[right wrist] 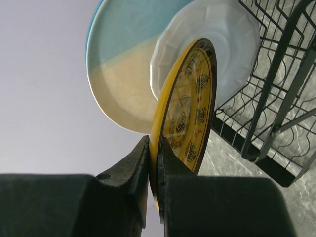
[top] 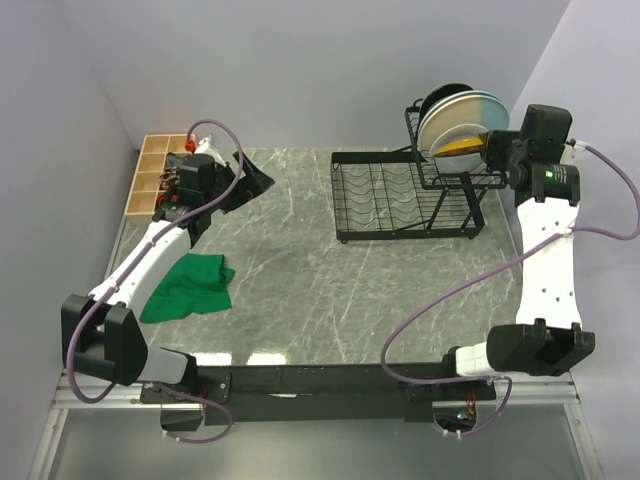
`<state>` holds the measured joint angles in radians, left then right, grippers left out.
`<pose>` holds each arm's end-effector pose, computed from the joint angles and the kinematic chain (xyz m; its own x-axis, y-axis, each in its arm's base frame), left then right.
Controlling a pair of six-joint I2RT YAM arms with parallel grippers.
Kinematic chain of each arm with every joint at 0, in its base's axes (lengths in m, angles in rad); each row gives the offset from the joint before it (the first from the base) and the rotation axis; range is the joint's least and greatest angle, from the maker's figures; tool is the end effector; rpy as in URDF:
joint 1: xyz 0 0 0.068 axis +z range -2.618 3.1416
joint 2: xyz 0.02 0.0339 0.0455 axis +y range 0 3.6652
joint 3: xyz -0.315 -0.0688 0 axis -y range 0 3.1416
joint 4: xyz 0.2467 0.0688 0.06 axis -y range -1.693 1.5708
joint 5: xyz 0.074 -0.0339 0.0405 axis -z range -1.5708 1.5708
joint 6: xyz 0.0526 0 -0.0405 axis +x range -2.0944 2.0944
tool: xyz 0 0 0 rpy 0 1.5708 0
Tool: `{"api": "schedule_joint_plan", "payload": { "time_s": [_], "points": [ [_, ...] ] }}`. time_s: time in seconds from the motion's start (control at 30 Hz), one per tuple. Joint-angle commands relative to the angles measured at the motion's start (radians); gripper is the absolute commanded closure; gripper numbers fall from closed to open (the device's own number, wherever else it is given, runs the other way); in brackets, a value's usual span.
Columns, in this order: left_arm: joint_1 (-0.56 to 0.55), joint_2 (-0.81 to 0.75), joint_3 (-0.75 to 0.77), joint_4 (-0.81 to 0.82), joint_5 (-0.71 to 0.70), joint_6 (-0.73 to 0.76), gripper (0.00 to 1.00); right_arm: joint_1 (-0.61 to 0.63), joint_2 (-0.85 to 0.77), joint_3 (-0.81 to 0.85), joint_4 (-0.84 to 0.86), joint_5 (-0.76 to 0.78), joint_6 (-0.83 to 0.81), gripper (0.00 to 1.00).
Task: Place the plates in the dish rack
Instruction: Insert the plate into the dish rack
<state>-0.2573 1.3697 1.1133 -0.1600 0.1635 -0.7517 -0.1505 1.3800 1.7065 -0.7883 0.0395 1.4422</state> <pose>0.3132 -0.0913 0.3667 -0.5555 -0.5505 -0.6231 0.0215 0.7397 -0.6726 0.2844 -0.0452 0.5023 0.1267 0.9831 -0.1323 0.4606 0.0598 0.8856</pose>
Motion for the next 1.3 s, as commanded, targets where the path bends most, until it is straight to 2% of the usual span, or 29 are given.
{"api": "schedule_joint_plan", "payload": {
  "time_s": [0.0,0.37,1.27],
  "points": [
    [0.009,0.017,0.048,0.040,0.022,0.020,0.00,-0.006,0.014,0.067,0.024,0.045,0.003,1.00],
    [0.018,0.035,0.060,0.042,0.028,0.020,0.00,-0.006,0.034,0.090,-0.023,0.097,0.010,1.00],
    [0.021,0.032,0.068,0.010,0.027,0.014,0.01,-0.003,0.054,0.018,0.004,0.080,0.069,1.00]
  ]
}}
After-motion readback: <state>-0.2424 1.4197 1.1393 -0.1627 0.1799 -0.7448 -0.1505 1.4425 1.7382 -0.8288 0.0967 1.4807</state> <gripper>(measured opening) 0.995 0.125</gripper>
